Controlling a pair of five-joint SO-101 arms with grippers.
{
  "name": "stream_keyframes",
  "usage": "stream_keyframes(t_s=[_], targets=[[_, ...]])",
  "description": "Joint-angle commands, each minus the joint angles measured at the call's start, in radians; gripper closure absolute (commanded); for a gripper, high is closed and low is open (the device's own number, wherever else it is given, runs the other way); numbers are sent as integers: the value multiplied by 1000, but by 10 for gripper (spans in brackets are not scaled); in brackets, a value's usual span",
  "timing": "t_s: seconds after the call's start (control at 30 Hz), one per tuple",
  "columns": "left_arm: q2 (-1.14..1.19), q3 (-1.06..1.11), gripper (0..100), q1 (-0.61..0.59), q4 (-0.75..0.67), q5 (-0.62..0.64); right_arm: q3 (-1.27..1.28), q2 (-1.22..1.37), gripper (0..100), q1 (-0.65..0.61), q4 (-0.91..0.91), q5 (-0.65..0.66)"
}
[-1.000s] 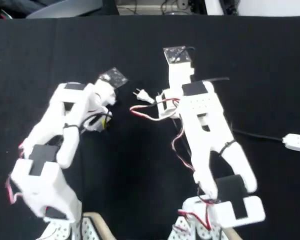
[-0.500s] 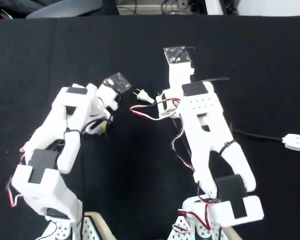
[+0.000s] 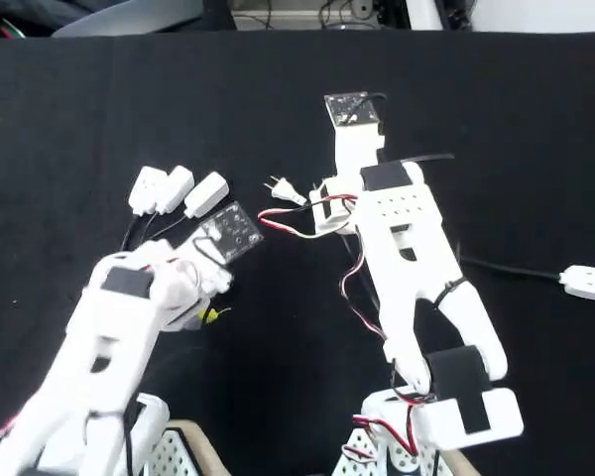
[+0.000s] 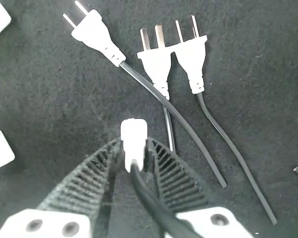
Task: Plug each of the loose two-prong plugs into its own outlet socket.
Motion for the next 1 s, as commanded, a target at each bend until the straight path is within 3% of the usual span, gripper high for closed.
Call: stream_keyframes(t_s=[0.0,0.23,0.57,0.97], targets=[[-181,10,702,-4,60,-41,-50,-5,987,11,-6,8],[-226,19,716,-44,-89,26,-50,-5,987,11,-2,6],[66,58,719,-38,-347,61,-48,-5,987,11,-2,6],[129,39,719,-38,-293,37,-39,-5,987,11,-8,6]])
